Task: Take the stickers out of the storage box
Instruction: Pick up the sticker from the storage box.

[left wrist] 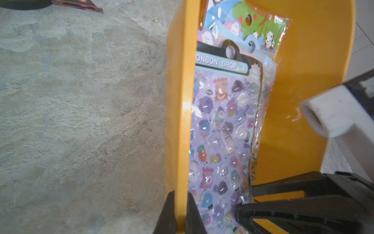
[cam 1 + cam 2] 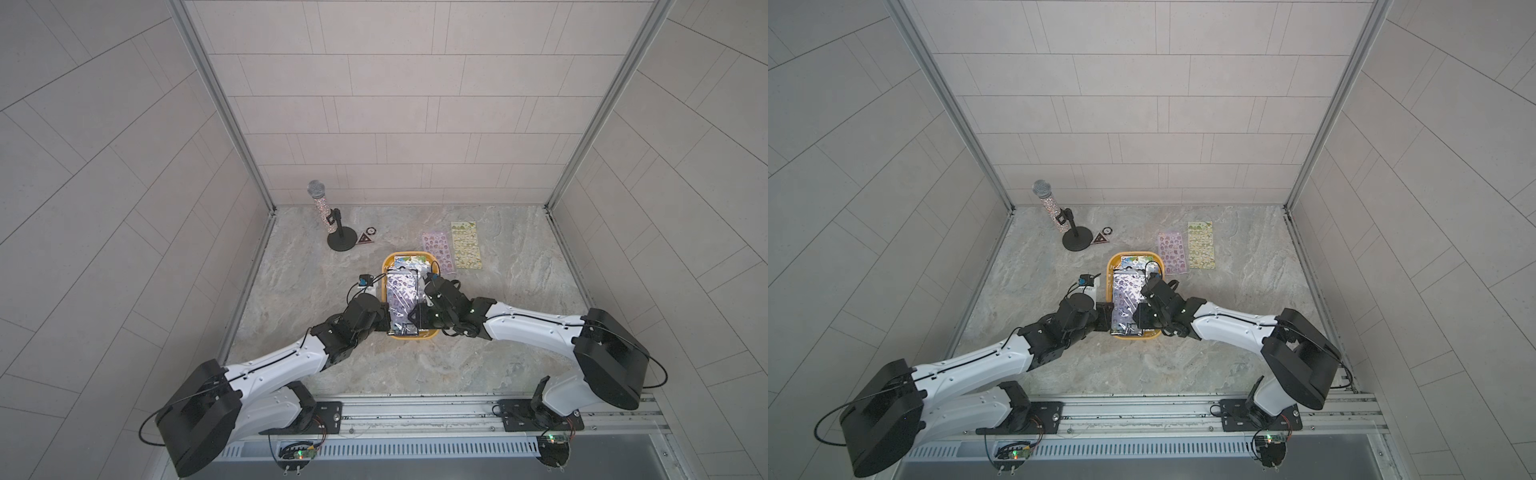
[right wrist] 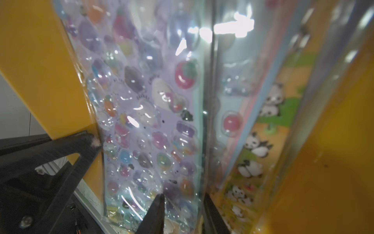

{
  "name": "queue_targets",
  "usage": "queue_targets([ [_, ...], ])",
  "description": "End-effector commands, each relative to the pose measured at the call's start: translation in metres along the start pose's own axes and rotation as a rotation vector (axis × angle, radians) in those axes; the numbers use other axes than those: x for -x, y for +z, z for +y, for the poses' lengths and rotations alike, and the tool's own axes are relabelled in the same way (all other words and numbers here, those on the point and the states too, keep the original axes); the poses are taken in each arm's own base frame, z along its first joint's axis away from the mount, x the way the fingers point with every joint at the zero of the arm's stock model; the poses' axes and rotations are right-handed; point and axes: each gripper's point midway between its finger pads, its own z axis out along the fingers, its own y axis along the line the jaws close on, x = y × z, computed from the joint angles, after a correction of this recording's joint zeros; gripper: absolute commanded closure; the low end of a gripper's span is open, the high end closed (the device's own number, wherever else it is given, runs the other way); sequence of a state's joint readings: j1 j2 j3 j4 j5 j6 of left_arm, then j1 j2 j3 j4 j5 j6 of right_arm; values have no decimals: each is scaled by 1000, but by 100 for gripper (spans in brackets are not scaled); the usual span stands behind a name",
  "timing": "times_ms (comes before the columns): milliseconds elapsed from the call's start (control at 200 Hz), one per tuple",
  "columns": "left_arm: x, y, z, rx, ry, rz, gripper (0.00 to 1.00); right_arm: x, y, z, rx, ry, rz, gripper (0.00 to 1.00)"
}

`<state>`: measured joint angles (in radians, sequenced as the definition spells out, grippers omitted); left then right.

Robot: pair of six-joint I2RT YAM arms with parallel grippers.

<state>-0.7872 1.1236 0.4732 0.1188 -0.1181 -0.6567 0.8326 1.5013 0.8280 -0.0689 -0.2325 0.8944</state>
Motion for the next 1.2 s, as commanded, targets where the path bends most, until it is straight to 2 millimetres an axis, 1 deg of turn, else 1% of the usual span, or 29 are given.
queue_targets([
  [0,28,-9,-17,-56,-29,-98,100,4,-13,13,91,4,-13,70],
  [85,27,-9,-15,-47,-27,-97,100,7,-20,14,118,8,-23,74],
  [150,27,-8,-15,-46,-29,-97,100,8,-23,15,140,12,-30,78],
  [210,27,-8,-15,-45,-27,-96,100,9,-25,18,165,16,-29,79],
  [345,28,-9,-13,-33,-27,-99,100,8,-26,15,160,14,-17,92],
  [485,28,-9,-11,-22,-27,-103,100,9,-30,6,130,17,-22,100],
  [585,29,-10,-9,-10,-26,-108,100,12,-37,0,101,4,-36,100],
  [690,29,-11,-4,14,-26,-110,100,15,-48,0,88,-26,-53,100],
  [771,30,-12,0,40,-28,-115,100,20,-60,1,73,-55,-75,100],
  [851,30,-13,8,79,-31,-117,100,27,-75,-3,47,-74,-117,100],
  [931,31,-15,15,119,-33,-124,100,39,-92,-10,45,-58,-157,100],
  [991,32,-17,19,142,-41,-132,100,47,-105,-19,38,-34,-181,100],
  [1051,33,-18,25,172,-49,-140,100,58,-120,-31,10,-8,-208,100],
  [1106,34,-21,30,199,-55,-148,100,70,-137,-47,-42,7,-238,100],
  [1166,34,-23,36,230,-50,-154,100,84,-155,-68,-125,28,-276,100],
  [1196,35,-24,39,242,-78,-163,100,92,-165,-80,-172,45,-295,100],
])
